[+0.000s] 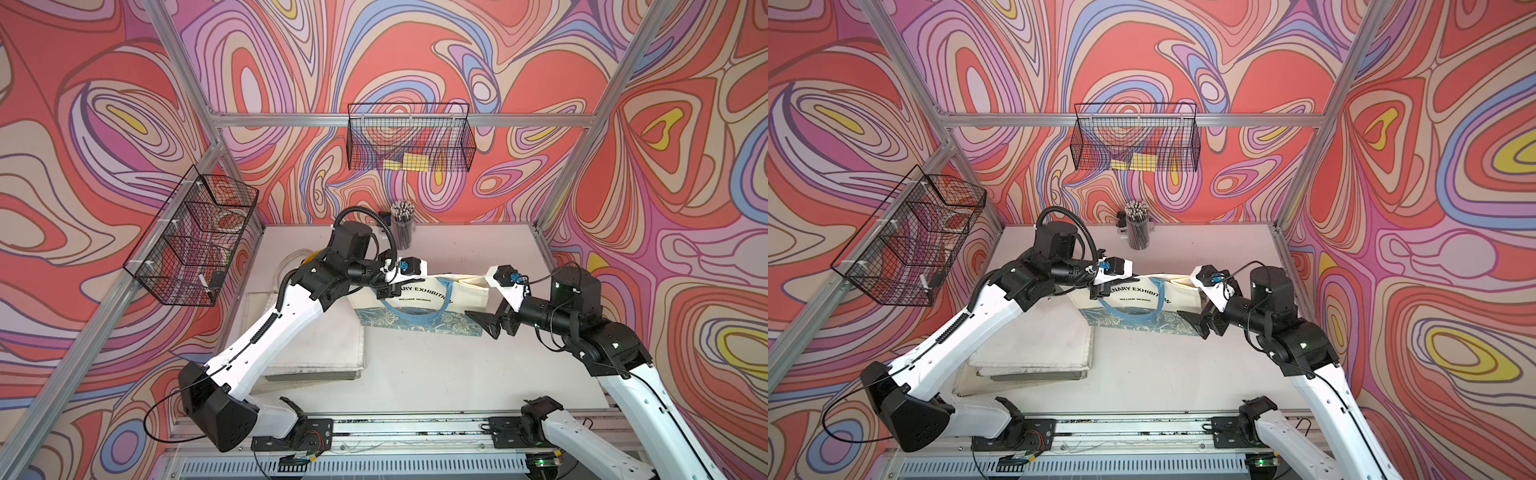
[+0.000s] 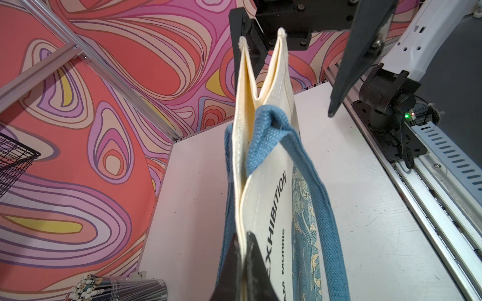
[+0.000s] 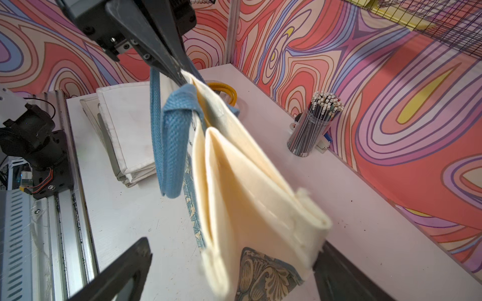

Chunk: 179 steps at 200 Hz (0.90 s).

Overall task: Put away the canvas bag
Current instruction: Press the canvas bag.

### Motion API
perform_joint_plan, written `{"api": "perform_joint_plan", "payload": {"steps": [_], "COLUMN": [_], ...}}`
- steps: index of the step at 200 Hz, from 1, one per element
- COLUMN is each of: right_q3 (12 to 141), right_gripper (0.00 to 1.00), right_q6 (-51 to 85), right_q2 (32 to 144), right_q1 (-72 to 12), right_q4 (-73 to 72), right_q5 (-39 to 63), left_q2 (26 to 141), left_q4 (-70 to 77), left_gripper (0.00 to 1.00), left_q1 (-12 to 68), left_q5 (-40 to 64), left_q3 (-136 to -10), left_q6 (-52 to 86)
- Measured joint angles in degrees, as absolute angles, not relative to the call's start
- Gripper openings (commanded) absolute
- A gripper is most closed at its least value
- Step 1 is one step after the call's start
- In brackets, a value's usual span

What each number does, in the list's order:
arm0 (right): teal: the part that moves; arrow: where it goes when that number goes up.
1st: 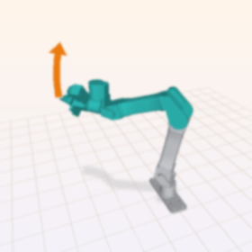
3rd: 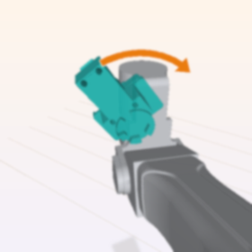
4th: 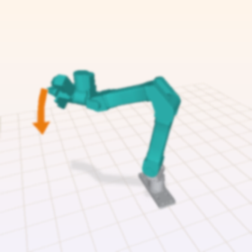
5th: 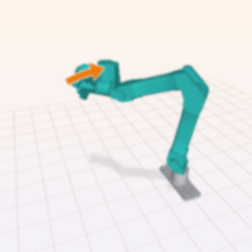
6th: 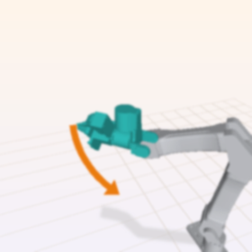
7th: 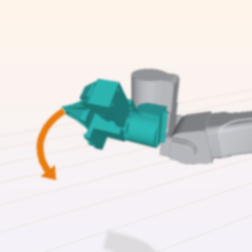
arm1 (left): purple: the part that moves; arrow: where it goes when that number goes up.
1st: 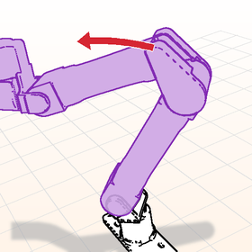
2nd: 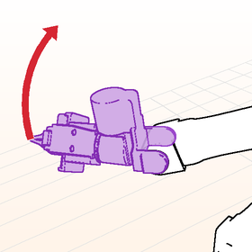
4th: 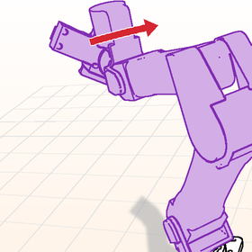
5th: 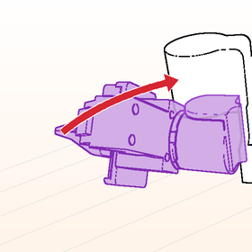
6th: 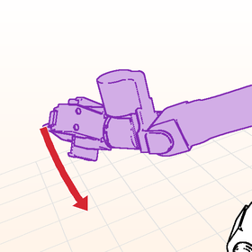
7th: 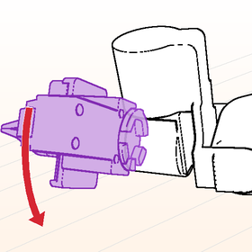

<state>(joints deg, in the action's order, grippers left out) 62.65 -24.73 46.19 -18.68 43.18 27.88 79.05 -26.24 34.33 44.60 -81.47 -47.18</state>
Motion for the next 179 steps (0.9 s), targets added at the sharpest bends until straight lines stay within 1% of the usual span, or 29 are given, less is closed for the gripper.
{"api": "perform_joint_plan", "payload": {"steps": [26, 90, 106, 114, 127, 140, 158, 179], "right_q3": [62.00, 55.48, 55.42, 55.42, 55.42, 55.42, 55.42, 55.42], "right_gripper": [0.98, 0.98, 0.95, 0.90, 0.79, 0.62, 0.47, 0.26], "right_q6": [-24.75, -25.56, -26.09, -26.35, -26.96, -27.75, -28.64, -29.41], "right_q2": [46.06, 46.52, 46.57, 46.57, 46.76, 47.16, 47.46, 47.24], "right_q1": [-18.52, -17.28, -16.88, -16.82, -16.80, -16.78, -16.56, -16.45], "right_q4": [42.72, 37.87, 36.53, 35.97, 35.38, 35.14, 35.11, 35.31], "right_q5": [27.94, 29.39, 29.45, 29.58, 30.00, 30.26, 30.55, 30.39], "left_q2": [77.97, 75.61, 75.55, 75.55, 75.55, 75.55, 75.55, 75.55], "left_q4": [-26.37, -26.79, -26.76, -26.72, -26.33, -26.04, -25.87, -25.41], "left_gripper": [0.00, 0.00, 0.00, 0.00, 0.00, 0.00, 0.00, 0.00], "left_q1": [33.26, 31.92, 31.94, 31.94, 31.92, 31.92, 31.83, 31.81], "left_q5": [45.93, 47.75, 48.07, 48.10, 48.05, 47.99, 47.77, 47.57], "left_q3": [-81.32, -80.77, -80.77, -80.77, -80.68, -80.51, -80.34, -80.25], "left_q6": [-47.40, -47.00, -46.72, -46.54, -46.28, -46.19, -45.84, -45.80]}}
